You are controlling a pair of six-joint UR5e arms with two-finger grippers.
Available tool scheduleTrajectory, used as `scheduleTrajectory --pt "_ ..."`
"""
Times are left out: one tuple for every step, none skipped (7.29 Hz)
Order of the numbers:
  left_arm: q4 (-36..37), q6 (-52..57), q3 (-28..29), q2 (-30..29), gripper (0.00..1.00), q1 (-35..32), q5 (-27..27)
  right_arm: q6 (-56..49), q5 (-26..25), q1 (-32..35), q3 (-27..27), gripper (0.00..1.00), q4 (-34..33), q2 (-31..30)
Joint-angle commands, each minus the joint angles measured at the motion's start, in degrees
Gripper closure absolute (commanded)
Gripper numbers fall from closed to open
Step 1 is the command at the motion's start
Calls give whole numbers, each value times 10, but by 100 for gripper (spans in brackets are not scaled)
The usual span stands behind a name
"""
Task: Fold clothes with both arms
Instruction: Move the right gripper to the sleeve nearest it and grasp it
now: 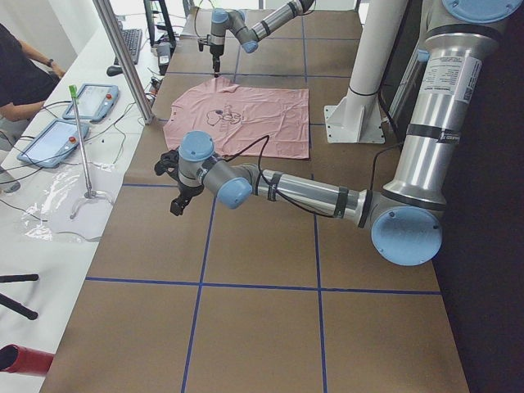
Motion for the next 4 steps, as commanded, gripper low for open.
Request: scheduleTrajectory --pt "0 1 0 1 0 0 -1 -6 -3 -5 1 4 -24 0" --pt "1 2 0 1 0 0 -1 -7 -3 -5 1 4 -24 -1" --pt "0 1 0 1 0 0 -1 -6 -3 -4 1 6 -25 -1" --pt "1 2 -1 1 0 0 -1 -4 -2 -5 1 28 -25 0"
